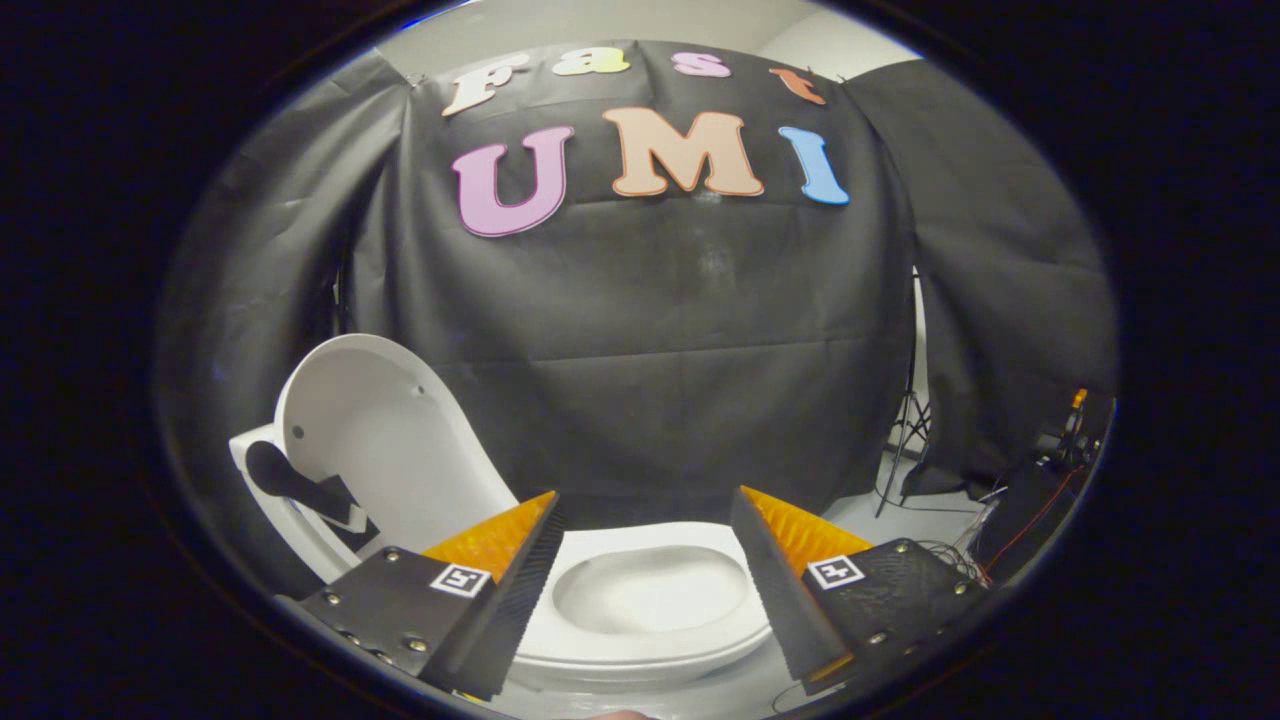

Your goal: Open the toilet lid.

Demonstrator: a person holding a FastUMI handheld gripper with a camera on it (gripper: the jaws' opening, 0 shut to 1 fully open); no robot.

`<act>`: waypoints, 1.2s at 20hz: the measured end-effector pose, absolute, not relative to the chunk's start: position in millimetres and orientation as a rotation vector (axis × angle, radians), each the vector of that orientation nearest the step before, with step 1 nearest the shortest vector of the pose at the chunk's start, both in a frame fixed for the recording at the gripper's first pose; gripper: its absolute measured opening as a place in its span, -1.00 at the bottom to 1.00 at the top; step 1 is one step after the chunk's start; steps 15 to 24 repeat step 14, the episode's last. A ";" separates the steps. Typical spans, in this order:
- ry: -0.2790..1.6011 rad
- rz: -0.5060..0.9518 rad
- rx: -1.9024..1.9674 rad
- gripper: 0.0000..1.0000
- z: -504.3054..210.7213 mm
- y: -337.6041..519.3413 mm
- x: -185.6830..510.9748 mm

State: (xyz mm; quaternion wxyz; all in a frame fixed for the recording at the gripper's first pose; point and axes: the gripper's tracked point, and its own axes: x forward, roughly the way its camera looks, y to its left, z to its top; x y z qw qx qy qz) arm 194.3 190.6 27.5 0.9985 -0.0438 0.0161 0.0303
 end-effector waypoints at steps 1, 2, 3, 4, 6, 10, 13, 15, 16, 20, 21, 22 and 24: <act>0.041 0.065 -0.095 0.99 24.3 191.3 197.4; 0.054 0.070 -0.096 0.99 21.0 191.5 199.5; 0.070 0.084 -0.093 0.99 15.9 193.4 201.5; 0.085 0.099 -0.090 0.98 11.7 196.5 202.7; 0.115 0.100 -0.101 0.99 3.9 195.1 203.1; 0.118 0.112 -0.117 0.99 5.1 192.6 200.4; 0.082 0.103 -0.073 0.99 16.4 186.7 200.4; 0.078 0.106 -0.067 0.98 18.8 187.0 199.9; 0.078 0.106 -0.067 0.98 18.8 187.0 199.9; 0.078 0.106 -0.067 0.98 18.8 187.0 199.9; 0.078 0.106 -0.067 0.98 18.8 187.0 199.9; 0.078 0.106 -0.067 0.98 18.8 187.0 199.9; 0.078 0.106 -0.067 0.98 18.8 187.0 199.9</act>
